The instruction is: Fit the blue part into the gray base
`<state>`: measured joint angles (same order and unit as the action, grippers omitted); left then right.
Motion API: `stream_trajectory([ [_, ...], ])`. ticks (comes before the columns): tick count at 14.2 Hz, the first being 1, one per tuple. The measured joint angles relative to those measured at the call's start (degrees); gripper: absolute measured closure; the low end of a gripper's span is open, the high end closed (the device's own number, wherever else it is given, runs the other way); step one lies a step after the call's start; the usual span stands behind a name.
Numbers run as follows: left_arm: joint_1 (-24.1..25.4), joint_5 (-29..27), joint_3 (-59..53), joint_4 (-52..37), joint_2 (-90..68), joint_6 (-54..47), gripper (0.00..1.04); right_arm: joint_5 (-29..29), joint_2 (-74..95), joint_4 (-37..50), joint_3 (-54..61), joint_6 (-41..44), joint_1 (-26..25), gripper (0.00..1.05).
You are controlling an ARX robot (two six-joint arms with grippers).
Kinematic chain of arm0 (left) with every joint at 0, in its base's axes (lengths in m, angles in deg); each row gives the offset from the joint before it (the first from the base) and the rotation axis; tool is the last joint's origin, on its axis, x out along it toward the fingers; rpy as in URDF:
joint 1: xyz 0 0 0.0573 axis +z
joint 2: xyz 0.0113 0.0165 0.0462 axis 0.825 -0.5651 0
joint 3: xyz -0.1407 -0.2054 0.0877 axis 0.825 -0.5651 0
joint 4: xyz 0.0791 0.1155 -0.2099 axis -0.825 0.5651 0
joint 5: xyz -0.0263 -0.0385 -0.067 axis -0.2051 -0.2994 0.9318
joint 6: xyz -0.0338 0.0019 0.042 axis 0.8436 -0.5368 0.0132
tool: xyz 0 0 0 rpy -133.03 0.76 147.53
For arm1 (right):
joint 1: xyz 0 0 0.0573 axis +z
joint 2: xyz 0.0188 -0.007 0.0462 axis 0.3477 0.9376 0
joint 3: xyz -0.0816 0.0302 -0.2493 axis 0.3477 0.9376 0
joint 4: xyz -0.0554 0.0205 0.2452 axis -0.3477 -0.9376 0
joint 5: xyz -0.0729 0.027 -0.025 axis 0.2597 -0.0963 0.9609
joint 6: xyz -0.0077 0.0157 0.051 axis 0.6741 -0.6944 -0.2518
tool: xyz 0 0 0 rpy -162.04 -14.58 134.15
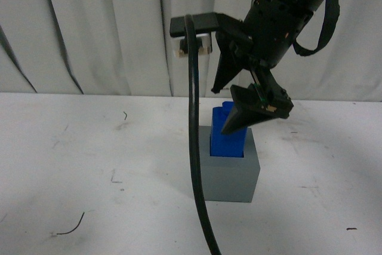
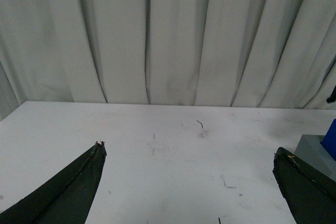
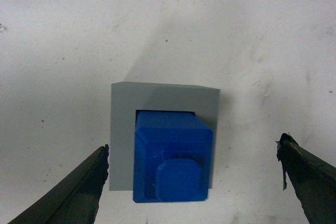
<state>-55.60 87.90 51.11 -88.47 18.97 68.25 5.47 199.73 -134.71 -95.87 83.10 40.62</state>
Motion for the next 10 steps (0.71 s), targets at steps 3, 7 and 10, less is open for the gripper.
stream_trajectory([
  [3,0.0,0.0,0.0,0.0,0.0,-0.02,0.07,-4.24,-5.88,7.34,3.82,-1.14,-2.27,0.06],
  [7,0.0,0.02,0.0,0.0,0.0,0.0,0.07,-14.6,-20.61,27.89,19.17,-7.13,-7.1,0.06],
  [10,0.0,0.0,0.0,0.0,0.0,0.0,0.07,17.9,-40.35,76.87,52.61,-39.41,-8.52,0.35],
])
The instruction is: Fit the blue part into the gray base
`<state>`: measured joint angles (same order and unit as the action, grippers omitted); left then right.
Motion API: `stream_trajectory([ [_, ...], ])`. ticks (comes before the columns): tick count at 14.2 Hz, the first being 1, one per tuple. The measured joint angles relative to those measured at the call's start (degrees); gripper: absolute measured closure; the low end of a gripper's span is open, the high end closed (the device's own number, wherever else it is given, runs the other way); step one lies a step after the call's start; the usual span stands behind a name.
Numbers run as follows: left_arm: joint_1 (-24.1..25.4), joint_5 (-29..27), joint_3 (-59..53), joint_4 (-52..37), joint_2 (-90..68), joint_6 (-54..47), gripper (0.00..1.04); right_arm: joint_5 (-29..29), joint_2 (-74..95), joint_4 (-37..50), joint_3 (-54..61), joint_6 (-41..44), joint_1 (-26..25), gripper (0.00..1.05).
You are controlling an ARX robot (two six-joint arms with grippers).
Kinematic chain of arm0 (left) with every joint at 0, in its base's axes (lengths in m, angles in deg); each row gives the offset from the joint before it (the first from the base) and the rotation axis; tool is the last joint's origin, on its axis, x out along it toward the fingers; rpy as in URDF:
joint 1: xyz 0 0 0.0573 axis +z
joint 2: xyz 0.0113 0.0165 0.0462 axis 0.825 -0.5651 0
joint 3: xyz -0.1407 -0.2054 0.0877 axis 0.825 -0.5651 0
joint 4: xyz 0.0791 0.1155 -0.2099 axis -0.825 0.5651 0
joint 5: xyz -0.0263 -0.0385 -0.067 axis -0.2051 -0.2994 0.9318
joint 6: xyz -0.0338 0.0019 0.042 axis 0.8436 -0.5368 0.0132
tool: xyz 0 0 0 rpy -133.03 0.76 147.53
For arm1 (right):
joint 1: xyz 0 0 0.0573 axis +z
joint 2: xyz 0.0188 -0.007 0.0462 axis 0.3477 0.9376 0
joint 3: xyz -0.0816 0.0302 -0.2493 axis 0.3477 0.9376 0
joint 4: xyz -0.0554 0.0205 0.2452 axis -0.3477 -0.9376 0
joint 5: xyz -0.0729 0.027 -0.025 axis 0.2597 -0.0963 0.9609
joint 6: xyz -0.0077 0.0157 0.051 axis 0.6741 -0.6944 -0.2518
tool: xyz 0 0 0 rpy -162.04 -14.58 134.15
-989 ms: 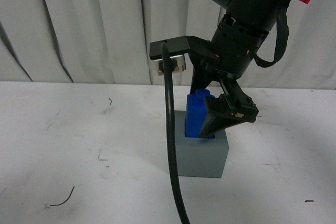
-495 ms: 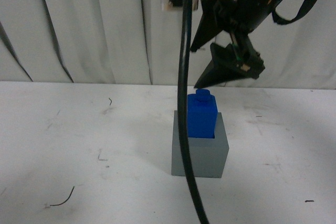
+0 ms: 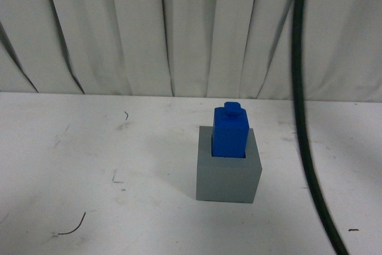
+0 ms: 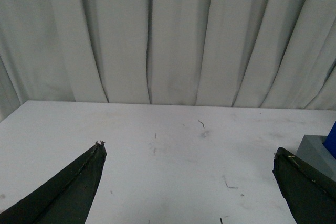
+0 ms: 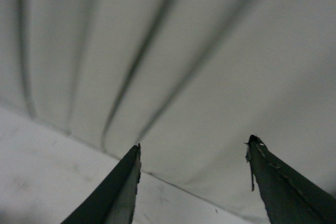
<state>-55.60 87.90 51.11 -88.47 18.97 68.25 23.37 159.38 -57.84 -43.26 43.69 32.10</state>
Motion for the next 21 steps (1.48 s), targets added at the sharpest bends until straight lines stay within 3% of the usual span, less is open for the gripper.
stream_trajectory([
  [1,0.0,-0.02,0.0,-0.02,0.0,0.0,0.07,6.97,-7.32,11.63,11.02,-12.52,-3.15,0.48],
  [2,0.0,0.0,0.0,-0.02,0.0,0.0,0.07,7.43,-14.58,17.79,20.15,-21.22,-6.6,0.61],
  [5,0.0,0.0,0.0,0.0,0.0,0.0,0.07,1.68,-36.94,11.23,41.62,-30.51,-11.85,0.99],
  [6,0.0,0.0,0.0,0.0,0.0,0.0,0.07,1.16,-46.53,7.74,48.15,-31.08,-11.74,1.03],
  [8,0.0,0.02,0.0,-0.02,0.0,0.0,0.07,1.29,-59.95,5.18,56.19,-31.63,-11.76,1.03],
  [21,0.0,0.0,0.0,0.0,0.0,0.0,0.07,1.25,-77.72,-5.29,61.64,-31.74,-11.76,1.03],
])
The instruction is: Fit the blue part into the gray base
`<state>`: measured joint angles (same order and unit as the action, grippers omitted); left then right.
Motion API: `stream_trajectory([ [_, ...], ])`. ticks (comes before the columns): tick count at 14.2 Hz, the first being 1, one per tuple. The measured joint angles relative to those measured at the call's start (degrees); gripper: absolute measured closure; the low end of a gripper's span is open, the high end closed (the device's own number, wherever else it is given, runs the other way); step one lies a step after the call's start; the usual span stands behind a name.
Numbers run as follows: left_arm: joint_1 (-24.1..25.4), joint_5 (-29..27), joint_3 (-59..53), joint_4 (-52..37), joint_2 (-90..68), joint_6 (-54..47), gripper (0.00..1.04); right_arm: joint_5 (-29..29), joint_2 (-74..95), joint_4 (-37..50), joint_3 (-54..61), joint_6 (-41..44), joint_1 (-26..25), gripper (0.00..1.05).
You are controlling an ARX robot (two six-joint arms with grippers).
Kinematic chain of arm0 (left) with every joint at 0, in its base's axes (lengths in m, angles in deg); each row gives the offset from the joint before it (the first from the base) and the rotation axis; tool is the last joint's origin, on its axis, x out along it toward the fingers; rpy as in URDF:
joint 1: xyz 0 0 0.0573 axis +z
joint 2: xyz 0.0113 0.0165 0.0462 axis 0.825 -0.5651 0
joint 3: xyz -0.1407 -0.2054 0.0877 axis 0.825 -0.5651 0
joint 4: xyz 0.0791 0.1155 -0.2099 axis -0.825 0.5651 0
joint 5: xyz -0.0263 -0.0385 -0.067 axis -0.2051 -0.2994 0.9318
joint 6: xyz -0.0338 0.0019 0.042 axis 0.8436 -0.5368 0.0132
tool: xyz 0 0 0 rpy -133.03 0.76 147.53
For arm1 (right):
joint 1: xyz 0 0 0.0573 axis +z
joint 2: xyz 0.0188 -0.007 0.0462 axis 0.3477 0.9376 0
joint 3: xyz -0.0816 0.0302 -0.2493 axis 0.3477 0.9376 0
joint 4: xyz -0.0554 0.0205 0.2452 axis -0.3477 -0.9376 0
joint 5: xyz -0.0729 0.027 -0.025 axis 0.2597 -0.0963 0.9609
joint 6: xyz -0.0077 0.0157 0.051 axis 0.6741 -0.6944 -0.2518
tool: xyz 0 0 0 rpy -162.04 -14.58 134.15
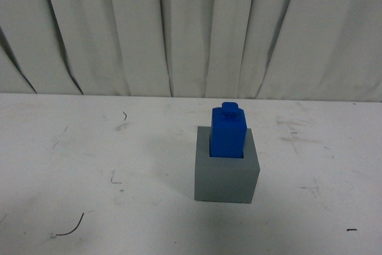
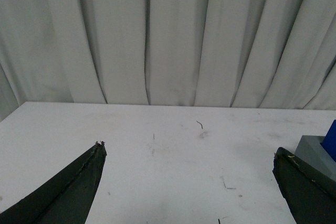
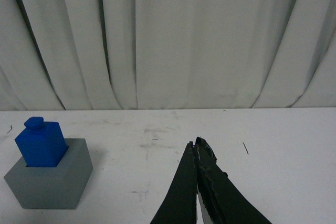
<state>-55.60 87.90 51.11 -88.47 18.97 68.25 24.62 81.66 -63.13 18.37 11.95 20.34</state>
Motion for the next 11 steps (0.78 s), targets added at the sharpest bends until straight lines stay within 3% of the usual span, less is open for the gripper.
stream_trajectory([
  [1,0.0,0.0,0.0,-0.02,0.0,0.0,0.07,0.0,-1.22,-1.25,0.0,-0.02,0.0,1.03],
  [2,0.0,0.0,0.0,-0.02,0.0,0.0,0.07,-0.07,-7.1,-10.36,-0.04,-0.02,0.0,1.03],
  [8,0.0,0.0,0.0,-0.02,0.0,0.0,0.07,0.0,-10.69,-11.23,-0.04,0.0,0.0,1.02],
  [11,0.0,0.0,0.0,-0.02,0.0,0.0,0.07,0.0,-10.69,-11.23,-0.04,-0.02,0.0,0.65],
])
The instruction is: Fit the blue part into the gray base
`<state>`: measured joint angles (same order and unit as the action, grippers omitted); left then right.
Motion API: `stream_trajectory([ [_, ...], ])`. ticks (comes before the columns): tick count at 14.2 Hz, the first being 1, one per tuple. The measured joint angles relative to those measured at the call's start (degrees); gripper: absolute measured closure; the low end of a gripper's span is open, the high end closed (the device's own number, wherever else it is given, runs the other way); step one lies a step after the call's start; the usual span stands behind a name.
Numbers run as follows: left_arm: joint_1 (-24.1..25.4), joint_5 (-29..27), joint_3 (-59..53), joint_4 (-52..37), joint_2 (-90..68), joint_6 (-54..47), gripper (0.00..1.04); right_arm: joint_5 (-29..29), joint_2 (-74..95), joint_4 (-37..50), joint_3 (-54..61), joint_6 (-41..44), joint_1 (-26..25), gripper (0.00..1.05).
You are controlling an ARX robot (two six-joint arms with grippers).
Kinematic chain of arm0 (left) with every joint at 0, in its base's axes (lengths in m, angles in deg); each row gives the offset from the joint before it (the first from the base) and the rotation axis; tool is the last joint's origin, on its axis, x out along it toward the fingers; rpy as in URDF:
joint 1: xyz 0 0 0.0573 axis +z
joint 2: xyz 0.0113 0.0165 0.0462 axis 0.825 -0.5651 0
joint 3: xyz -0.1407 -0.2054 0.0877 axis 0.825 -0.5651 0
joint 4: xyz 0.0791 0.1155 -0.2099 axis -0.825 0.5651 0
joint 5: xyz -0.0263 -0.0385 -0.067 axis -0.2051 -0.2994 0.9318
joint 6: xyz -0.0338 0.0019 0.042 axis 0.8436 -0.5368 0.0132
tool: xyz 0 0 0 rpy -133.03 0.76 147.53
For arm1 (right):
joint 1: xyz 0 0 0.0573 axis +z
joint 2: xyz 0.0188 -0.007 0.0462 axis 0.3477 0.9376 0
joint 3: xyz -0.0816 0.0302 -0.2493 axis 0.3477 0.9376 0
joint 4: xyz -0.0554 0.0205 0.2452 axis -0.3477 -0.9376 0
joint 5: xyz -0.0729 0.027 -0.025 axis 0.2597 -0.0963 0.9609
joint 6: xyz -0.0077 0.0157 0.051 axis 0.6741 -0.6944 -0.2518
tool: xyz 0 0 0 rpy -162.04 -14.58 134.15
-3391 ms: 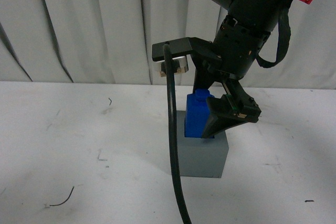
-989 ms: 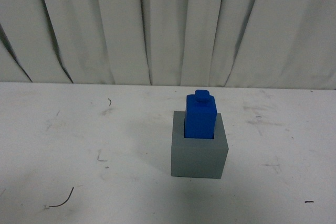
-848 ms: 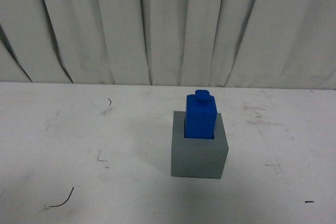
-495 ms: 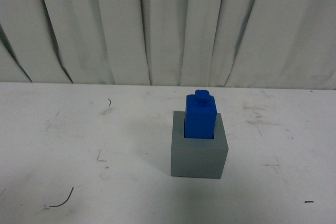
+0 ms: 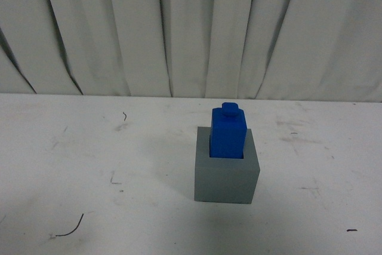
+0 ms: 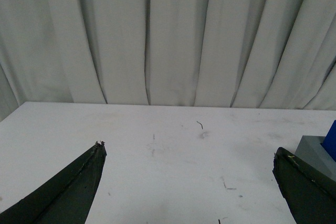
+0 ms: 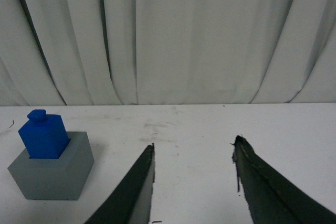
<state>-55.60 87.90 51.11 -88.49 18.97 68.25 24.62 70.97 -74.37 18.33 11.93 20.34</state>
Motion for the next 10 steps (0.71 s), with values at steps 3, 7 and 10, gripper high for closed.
stream_trajectory([
  [3,0.0,0.0,0.0,0.0,0.0,0.0,0.07,0.0,0.0,0.0,0.0,0.0,0.0,0.25],
  [7,0.0,0.0,0.0,0.0,0.0,0.0,0.07,0.0,0.0,0.0,0.0,-0.17,0.0,0.06],
  [10,0.0,0.0,0.0,0.0,0.0,0.0,0.07,0.0,0.0,0.0,0.0,-0.17,0.0,0.06],
])
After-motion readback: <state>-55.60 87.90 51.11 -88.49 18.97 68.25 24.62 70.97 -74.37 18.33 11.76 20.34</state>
